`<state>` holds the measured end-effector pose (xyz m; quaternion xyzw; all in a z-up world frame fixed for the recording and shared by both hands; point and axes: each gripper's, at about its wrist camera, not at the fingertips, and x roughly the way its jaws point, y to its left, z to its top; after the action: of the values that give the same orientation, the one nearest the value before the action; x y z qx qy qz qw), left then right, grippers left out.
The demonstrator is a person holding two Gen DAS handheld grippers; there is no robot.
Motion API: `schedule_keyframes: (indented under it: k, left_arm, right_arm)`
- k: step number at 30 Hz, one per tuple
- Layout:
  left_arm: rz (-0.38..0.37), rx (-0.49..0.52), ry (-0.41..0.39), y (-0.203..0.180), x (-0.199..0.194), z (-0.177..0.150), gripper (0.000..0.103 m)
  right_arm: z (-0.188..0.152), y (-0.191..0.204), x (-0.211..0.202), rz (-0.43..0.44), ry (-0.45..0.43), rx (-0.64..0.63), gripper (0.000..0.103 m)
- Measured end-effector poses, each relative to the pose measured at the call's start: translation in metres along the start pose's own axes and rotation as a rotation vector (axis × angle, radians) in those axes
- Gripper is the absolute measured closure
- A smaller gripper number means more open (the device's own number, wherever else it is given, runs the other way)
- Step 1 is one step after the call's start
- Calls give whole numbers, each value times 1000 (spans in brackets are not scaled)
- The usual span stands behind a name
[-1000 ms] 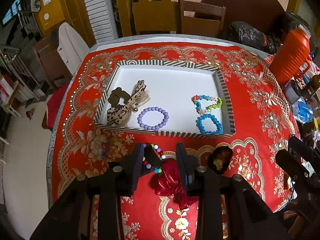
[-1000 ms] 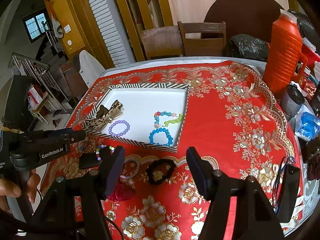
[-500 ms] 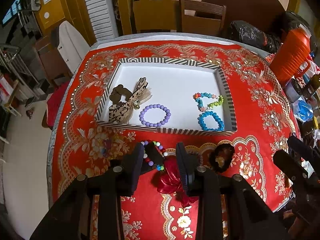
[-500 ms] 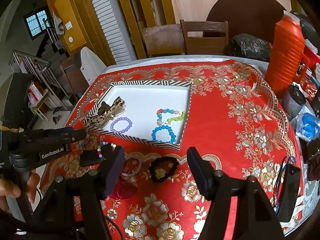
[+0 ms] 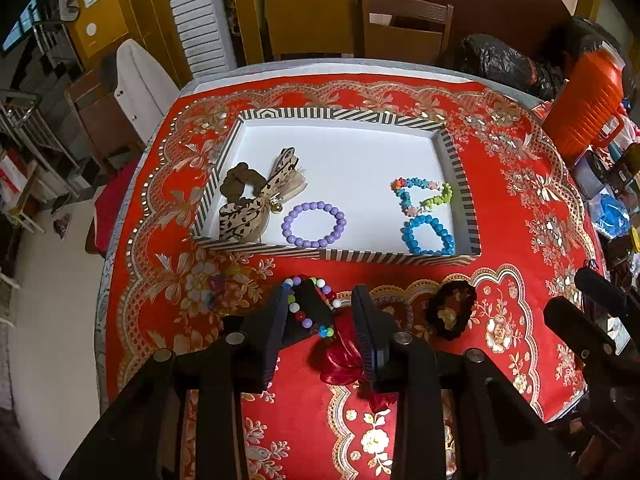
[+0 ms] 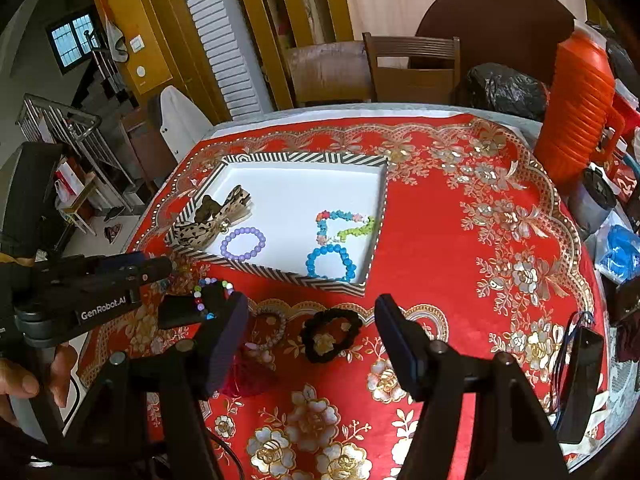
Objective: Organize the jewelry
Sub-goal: 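Grasp the black hair clip with the left gripper while the right gripper grasps the grey beaded bracelet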
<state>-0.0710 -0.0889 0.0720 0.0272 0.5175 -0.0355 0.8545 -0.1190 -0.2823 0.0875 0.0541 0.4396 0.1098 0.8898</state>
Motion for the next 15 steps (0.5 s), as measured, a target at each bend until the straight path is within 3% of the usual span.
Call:
schedule_keyframes:
  k: [15]
  left_arm:
    - [1,0,19,5,7,-2,90]
  right_arm:
    - [-1,4,10,0,17,0,34]
